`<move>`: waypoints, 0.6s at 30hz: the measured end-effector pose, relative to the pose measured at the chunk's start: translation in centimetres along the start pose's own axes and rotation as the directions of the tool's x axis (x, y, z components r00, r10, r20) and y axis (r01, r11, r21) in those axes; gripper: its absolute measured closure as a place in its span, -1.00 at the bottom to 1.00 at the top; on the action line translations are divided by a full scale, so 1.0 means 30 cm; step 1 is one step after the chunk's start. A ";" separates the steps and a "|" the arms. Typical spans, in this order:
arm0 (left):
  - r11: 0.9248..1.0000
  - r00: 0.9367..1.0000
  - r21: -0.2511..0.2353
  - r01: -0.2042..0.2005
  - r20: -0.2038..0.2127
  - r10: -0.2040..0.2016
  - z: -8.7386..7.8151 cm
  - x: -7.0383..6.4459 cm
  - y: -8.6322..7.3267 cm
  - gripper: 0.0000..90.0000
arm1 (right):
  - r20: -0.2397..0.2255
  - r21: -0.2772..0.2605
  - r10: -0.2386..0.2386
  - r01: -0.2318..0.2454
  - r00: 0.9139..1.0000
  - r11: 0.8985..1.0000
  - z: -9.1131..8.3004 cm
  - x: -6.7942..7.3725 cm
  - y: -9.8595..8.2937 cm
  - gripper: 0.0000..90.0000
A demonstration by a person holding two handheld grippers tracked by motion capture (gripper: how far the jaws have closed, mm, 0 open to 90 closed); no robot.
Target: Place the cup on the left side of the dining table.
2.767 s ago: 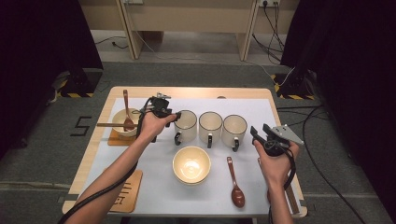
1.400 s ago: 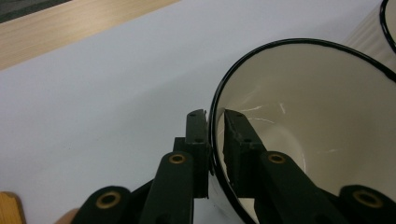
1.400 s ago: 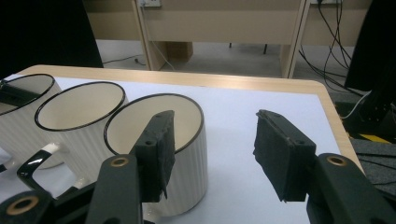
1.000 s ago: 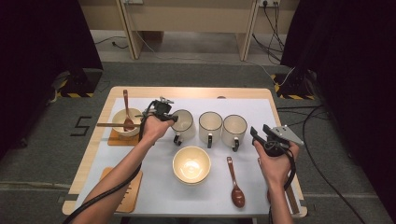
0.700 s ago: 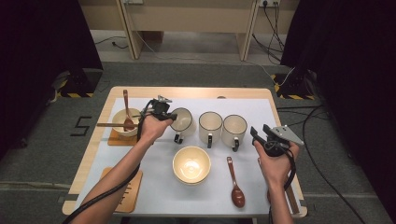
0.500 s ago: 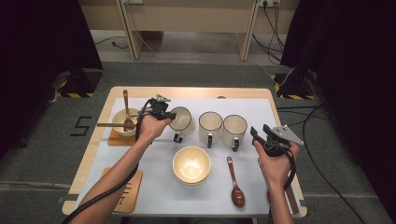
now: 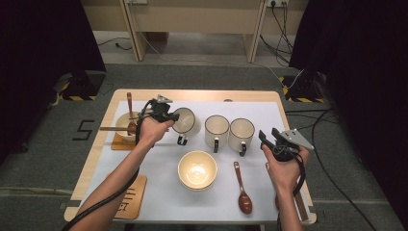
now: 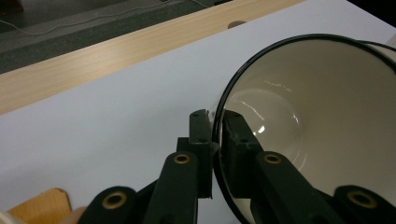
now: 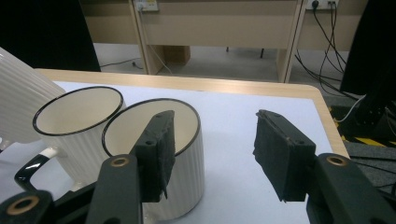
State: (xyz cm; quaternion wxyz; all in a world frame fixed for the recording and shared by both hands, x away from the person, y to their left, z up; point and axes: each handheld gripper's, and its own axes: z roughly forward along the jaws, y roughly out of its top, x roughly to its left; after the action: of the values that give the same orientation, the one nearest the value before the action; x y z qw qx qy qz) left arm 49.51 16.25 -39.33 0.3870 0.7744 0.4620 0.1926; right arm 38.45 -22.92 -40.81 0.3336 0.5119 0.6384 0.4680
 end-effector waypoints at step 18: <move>1.000 1.000 -0.011 0.000 0.009 0.000 -0.068 0.007 0.010 0.83 | 0.002 0.000 -0.005 0.005 1.000 1.000 -0.001 0.002 0.001 0.07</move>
State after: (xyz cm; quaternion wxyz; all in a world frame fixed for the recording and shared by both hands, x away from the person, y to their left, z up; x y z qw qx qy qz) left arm 48.44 17.20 -37.83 0.3932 0.7731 0.4593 0.1918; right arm 38.43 -22.87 -40.76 0.3352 0.5109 0.6394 0.4667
